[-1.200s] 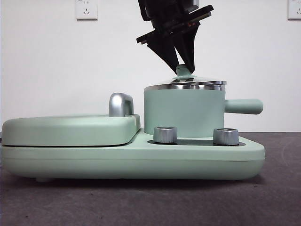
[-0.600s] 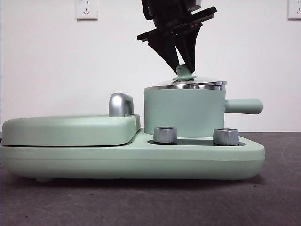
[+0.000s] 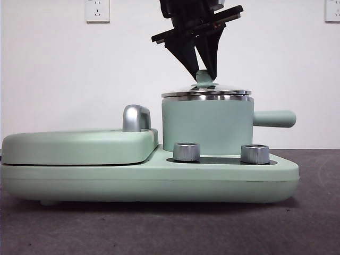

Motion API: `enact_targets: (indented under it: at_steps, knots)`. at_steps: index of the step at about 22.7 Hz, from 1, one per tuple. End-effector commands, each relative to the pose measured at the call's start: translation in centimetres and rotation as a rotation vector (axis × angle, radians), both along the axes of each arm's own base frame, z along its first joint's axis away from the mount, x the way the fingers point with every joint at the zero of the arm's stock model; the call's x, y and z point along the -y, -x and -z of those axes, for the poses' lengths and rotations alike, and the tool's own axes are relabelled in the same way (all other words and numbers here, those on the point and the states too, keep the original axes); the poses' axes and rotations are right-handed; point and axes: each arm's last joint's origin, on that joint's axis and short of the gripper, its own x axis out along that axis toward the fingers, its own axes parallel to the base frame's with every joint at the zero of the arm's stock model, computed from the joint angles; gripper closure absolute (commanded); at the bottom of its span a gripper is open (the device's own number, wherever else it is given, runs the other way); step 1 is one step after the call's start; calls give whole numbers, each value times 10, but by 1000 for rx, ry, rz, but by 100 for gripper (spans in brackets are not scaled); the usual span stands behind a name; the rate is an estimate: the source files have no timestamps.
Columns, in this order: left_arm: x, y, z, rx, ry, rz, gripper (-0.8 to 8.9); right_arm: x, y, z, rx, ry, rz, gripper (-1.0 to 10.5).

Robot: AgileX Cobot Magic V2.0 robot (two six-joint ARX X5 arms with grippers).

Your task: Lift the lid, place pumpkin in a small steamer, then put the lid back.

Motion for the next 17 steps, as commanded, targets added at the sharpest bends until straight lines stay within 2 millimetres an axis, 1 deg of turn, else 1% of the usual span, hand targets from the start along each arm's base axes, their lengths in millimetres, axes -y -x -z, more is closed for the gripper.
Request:
enact_targets:
  at_steps: [1,3,6,13,17]
  knots:
    - [2,-4,0,15,-5,-20,805,3,5,4,-67,35,3,404]
    - [0,-2,2,-15,-24,-19,805,3,5,4,-67,35,3,403]
    - [2,-2,1,-43,35,20,805,3,5,4,-67,35,3,403]
    - [4,-4,0,-28,60,25,805,3,5,4,-67,35,3,403]
    - [5,-5,3,-30,59,24,805,3,5,4,-67,34,3,404]
